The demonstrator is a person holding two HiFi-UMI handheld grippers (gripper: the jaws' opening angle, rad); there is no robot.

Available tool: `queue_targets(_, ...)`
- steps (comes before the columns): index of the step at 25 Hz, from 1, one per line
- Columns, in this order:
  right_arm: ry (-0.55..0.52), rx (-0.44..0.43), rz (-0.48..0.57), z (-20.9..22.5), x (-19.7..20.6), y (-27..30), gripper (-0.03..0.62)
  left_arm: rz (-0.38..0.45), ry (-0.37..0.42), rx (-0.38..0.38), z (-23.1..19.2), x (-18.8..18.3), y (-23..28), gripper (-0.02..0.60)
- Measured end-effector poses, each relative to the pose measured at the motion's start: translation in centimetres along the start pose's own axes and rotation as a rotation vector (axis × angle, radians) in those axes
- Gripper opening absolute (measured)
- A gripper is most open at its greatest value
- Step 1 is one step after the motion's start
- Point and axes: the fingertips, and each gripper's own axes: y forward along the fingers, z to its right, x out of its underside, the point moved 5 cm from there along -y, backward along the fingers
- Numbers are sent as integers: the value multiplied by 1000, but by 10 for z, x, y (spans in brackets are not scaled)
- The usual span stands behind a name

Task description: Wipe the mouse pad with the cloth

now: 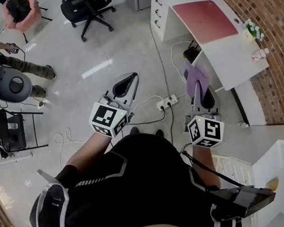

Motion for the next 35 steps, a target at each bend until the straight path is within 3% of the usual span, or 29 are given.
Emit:
queue_targets(17, 17, -35, 3, -8, -2, 5, 58, 10, -11, -24, -5, -2, -7, 3)
queue_targets(26, 16, -38, -15, -39, 2, 29, 58, 25, -29, -49, -45, -1, -25, 3)
queue_targets(35, 5, 6, -26, -77, 8, 59, 58, 31, -37, -16, -98, 6, -39, 3)
